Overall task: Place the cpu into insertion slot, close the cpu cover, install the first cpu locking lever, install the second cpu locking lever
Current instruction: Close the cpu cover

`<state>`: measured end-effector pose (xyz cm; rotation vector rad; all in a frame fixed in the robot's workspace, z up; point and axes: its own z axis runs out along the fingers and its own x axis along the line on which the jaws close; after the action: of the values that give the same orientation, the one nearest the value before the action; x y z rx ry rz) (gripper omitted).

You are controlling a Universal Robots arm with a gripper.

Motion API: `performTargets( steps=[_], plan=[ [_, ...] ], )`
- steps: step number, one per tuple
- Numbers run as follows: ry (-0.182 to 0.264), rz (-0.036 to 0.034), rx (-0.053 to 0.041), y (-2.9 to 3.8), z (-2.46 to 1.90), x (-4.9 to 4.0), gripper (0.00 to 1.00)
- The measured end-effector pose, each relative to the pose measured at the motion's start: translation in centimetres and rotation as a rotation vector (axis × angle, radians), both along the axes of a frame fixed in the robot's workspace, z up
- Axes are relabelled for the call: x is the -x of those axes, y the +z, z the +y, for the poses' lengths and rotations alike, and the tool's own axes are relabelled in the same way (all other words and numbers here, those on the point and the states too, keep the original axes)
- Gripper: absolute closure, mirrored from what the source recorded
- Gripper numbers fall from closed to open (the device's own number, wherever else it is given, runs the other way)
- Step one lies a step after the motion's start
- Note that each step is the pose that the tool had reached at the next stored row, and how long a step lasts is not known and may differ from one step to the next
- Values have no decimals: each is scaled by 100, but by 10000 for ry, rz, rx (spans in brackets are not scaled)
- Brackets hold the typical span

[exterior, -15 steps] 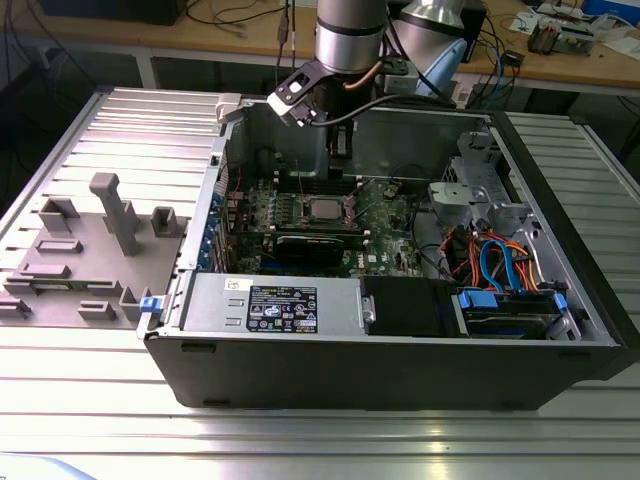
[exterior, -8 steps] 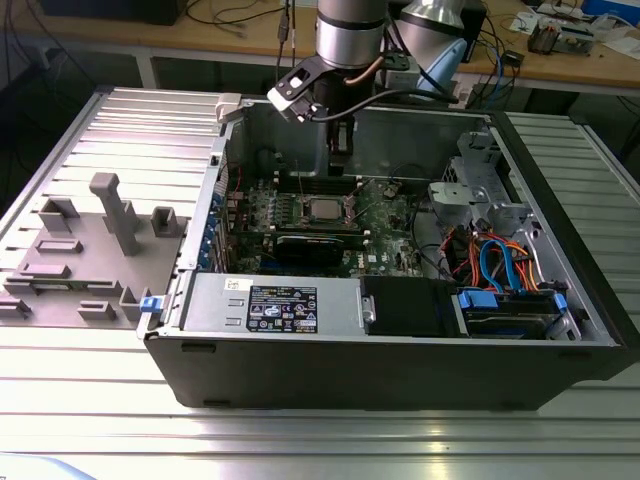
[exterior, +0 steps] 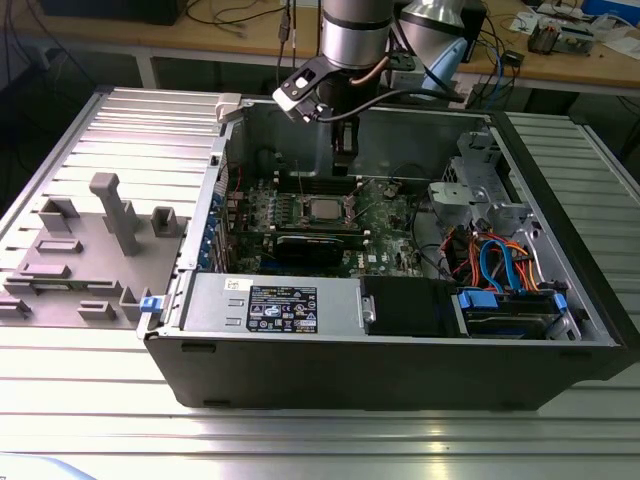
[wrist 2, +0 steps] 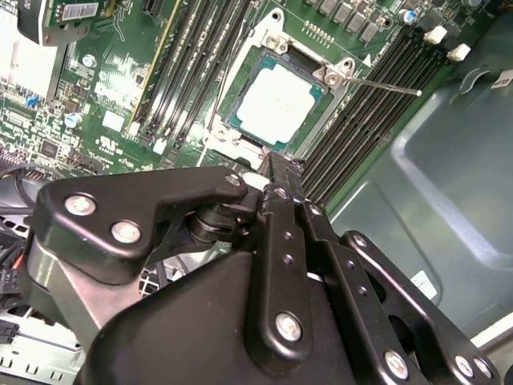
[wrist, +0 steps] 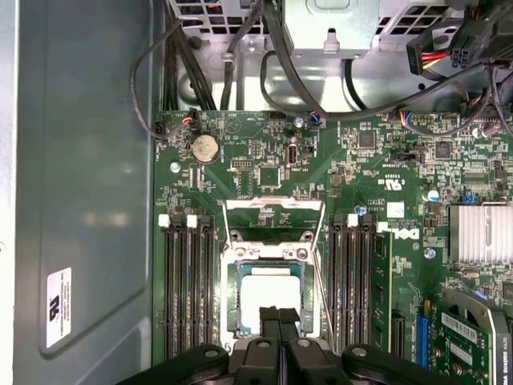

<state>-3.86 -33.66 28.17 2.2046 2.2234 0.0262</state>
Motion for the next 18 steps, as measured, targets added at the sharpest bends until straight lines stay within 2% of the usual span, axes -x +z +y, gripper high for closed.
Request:
performTargets(
  steps=[18],
  plan=[
    [0, 0, 0, 0, 0, -112, 89]
  ],
)
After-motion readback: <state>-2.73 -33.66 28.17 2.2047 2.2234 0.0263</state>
